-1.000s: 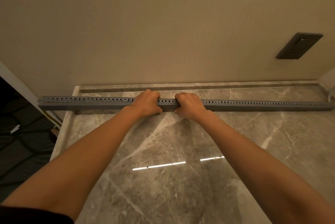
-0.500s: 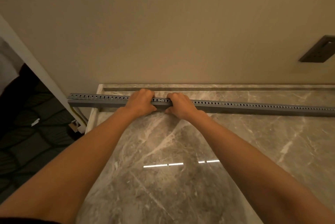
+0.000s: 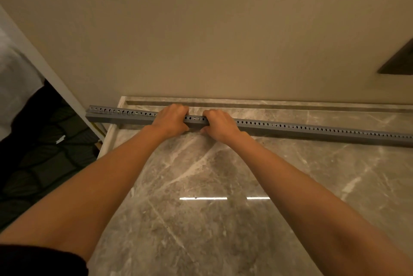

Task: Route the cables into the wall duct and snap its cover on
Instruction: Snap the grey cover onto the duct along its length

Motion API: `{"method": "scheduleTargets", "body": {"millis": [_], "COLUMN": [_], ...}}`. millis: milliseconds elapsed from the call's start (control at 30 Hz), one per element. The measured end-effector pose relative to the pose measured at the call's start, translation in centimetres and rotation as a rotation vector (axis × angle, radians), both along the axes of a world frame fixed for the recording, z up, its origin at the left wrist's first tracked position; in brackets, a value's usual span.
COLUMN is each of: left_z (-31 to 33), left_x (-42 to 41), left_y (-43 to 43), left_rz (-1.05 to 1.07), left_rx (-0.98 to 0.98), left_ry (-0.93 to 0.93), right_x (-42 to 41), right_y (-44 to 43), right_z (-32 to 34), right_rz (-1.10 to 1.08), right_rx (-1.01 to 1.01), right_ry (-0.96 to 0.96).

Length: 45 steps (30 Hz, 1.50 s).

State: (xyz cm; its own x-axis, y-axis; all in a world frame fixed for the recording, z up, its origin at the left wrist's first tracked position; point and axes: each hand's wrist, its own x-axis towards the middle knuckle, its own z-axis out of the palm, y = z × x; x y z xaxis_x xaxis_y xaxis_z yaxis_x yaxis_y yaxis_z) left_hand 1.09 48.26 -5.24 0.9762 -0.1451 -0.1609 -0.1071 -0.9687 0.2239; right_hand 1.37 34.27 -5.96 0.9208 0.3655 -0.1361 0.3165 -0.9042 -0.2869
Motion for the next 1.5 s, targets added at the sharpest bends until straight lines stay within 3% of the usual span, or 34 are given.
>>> {"method": "scheduleTargets", "body": {"millis": [367,1000,1267,1500], "left_z": [0.7,-0.3,-0.5,-0.1], "left_x": [-0.2,0.3,0.2,0.2], "left_y": [5.9,8.7,10.8,16.0], "left_rz": [0.008,-0.353,-0.283,-0.182], "left_rx": [0.052,0.211,0.009,0.07], "left_ry": [-0.02,-0.14,-0.113,-0.1], "right_x": [-0.6,-0.8,-1.0,-0.8], "right_y": [4.1,9.3,9.9,14.0], "right_z": [-0.3,-0.1,0.3,0.1], "right_rz": [-0.023,-0.043,-0.1,-0.058], "right_rx": [0.028,-0.087,-0.084,-0.016], "right_ry": [-0.072,-0.087,-0.057,-0.045]}}
